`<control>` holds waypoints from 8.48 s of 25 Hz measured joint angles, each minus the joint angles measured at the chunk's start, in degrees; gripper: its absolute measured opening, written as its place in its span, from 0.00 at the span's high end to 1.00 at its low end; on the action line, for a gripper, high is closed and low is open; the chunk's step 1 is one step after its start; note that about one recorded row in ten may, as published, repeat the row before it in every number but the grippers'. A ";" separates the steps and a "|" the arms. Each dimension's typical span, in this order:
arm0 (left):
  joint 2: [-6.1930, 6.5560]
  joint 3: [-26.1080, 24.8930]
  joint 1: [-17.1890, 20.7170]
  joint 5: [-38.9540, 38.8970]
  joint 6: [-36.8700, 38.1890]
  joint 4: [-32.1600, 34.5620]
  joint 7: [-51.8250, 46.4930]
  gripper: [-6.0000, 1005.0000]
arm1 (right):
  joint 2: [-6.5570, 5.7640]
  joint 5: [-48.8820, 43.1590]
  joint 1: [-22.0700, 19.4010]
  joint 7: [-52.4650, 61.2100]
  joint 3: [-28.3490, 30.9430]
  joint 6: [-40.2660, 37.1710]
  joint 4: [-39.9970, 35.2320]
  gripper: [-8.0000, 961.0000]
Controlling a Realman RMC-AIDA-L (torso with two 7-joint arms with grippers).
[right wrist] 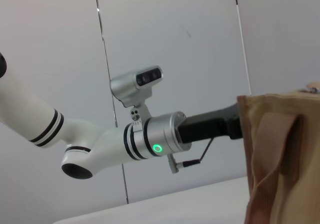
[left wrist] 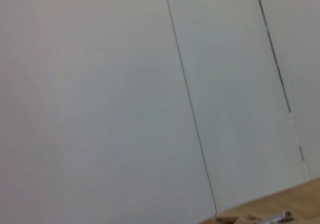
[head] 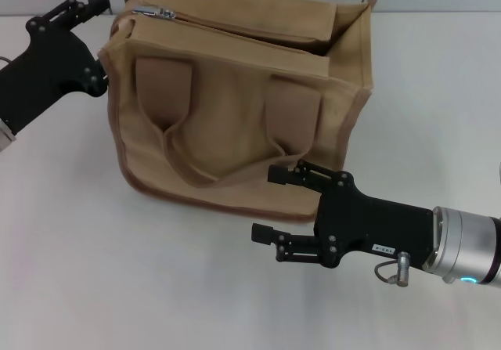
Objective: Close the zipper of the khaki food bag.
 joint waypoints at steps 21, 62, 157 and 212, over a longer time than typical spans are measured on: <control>-0.12 0.10 -1.14 -2.35 1.95 -2.22 -0.31 0.97 | 0.00 0.31 -0.76 0.69 2.66 -2.44 1.01 0.12; -0.17 -0.12 -0.89 -5.14 12.21 -6.38 -3.70 0.96 | 0.00 0.35 6.09 29.59 25.43 -15.45 2.12 0.32; -0.18 2.56 -11.06 -4.77 14.75 -13.75 0.61 0.94 | -0.46 -0.07 11.75 96.33 19.21 1.39 -10.43 0.80; 0.14 -2.63 -2.73 -8.33 10.35 -13.16 2.91 0.92 | -0.89 0.05 -5.35 72.80 33.33 -15.16 -14.07 0.68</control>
